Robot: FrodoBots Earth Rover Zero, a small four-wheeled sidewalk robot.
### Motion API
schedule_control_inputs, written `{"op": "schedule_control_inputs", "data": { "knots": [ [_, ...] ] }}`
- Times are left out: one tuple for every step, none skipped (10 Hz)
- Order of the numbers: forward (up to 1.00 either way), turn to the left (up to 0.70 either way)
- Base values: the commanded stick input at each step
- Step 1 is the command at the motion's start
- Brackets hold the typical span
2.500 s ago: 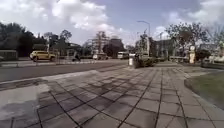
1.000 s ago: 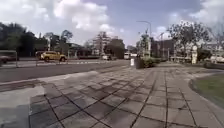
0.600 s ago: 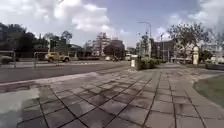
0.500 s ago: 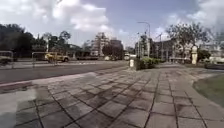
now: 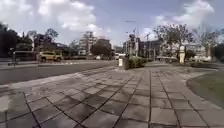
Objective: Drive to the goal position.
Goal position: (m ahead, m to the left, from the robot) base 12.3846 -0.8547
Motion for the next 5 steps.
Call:
{"op": "schedule_control_inputs", "data": {
  "knots": [
    [0.7, -0.35],
    [0.7, -0.35],
    [0.7, -0.35],
    [0.7, -0.35],
    [0.7, -0.24]
  ]
}}
